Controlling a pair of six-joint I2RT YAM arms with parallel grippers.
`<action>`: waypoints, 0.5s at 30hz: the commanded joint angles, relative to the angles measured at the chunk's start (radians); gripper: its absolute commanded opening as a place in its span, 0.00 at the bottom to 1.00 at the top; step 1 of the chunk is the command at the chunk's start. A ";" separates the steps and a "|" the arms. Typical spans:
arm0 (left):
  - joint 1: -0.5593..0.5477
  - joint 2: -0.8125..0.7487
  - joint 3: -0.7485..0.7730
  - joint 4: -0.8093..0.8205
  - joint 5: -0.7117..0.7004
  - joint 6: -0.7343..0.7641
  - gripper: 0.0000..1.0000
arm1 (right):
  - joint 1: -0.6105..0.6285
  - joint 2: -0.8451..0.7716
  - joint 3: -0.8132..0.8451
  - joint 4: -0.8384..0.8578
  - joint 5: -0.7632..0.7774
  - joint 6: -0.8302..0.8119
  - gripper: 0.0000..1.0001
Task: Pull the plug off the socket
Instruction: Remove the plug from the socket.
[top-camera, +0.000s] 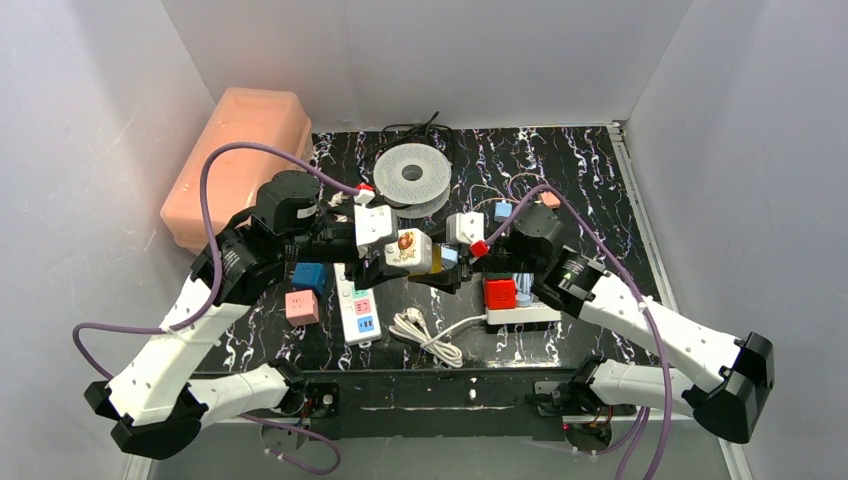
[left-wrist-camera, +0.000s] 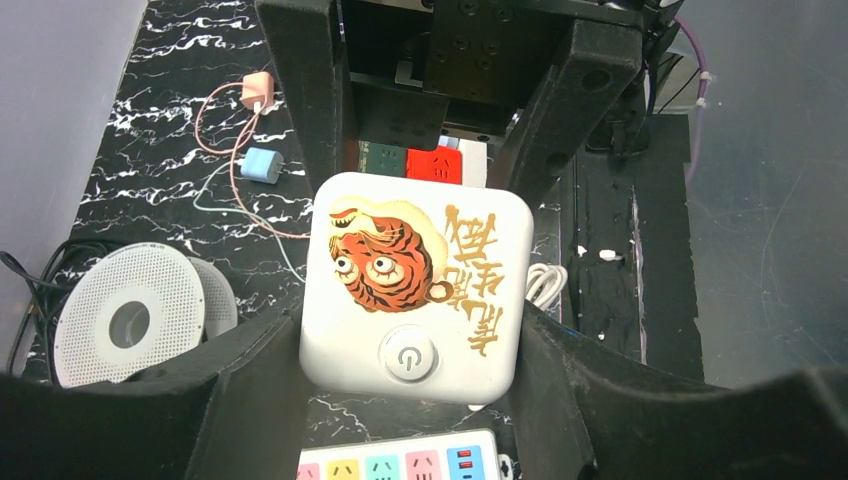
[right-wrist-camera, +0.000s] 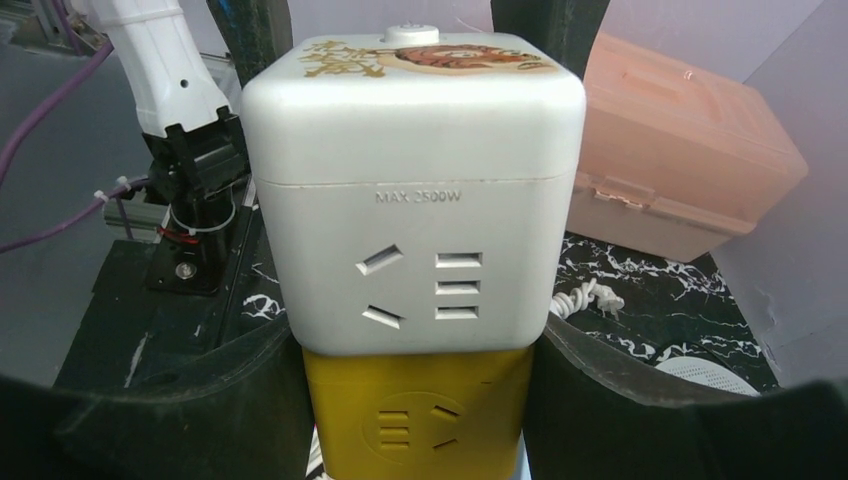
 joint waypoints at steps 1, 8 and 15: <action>-0.002 -0.111 0.103 0.206 0.141 -0.026 0.00 | -0.073 0.033 -0.130 -0.262 0.237 0.008 0.01; -0.001 -0.118 0.120 0.190 0.137 -0.009 0.00 | -0.106 -0.001 -0.182 -0.274 0.260 -0.017 0.01; -0.001 -0.106 0.135 0.190 0.161 -0.023 0.00 | -0.112 0.005 -0.165 -0.308 0.269 -0.028 0.01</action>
